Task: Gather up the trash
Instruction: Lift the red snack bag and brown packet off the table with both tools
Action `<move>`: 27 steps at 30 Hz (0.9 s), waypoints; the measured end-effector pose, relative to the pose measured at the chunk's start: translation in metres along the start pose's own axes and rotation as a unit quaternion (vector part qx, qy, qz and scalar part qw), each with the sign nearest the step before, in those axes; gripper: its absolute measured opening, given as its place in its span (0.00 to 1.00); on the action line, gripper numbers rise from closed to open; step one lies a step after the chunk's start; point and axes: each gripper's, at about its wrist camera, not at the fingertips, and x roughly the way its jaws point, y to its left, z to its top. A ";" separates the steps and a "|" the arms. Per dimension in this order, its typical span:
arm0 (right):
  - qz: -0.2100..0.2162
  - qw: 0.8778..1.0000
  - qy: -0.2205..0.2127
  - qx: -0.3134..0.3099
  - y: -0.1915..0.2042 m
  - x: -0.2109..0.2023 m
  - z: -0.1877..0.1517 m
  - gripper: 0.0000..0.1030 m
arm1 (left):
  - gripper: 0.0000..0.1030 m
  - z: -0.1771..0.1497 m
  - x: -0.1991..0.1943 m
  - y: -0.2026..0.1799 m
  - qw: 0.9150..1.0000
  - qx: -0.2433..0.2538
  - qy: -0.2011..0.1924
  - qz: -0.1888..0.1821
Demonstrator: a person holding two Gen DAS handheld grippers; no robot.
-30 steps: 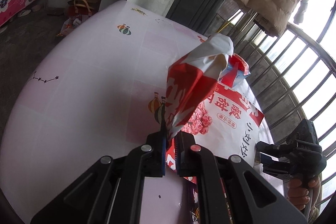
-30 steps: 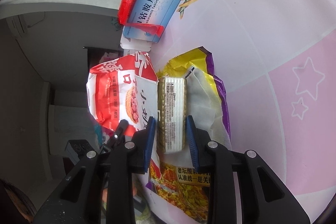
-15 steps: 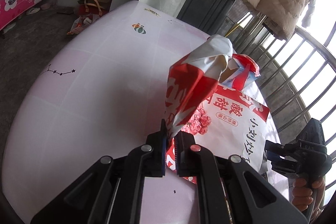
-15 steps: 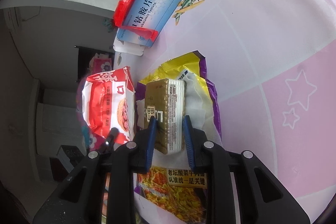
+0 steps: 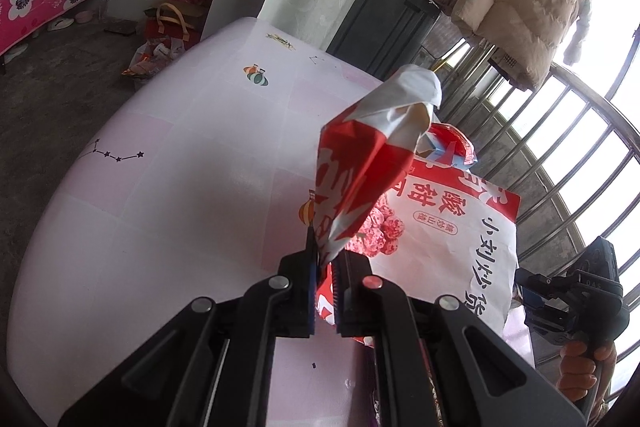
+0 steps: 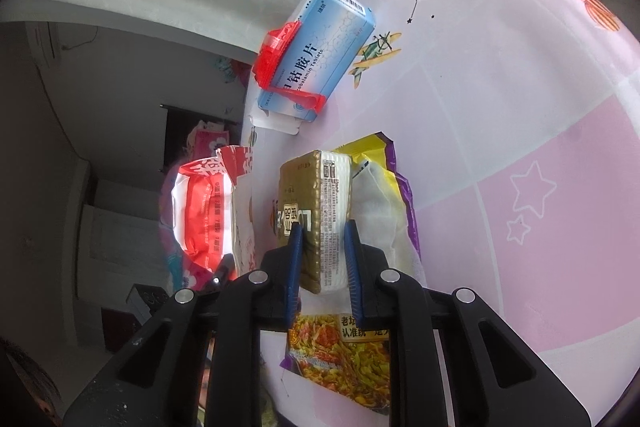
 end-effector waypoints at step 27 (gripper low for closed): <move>0.029 0.995 -0.090 0.023 -0.007 -0.092 -0.015 0.18 | 0.05 -0.021 -0.067 -0.060 0.997 0.043 -0.045 -0.041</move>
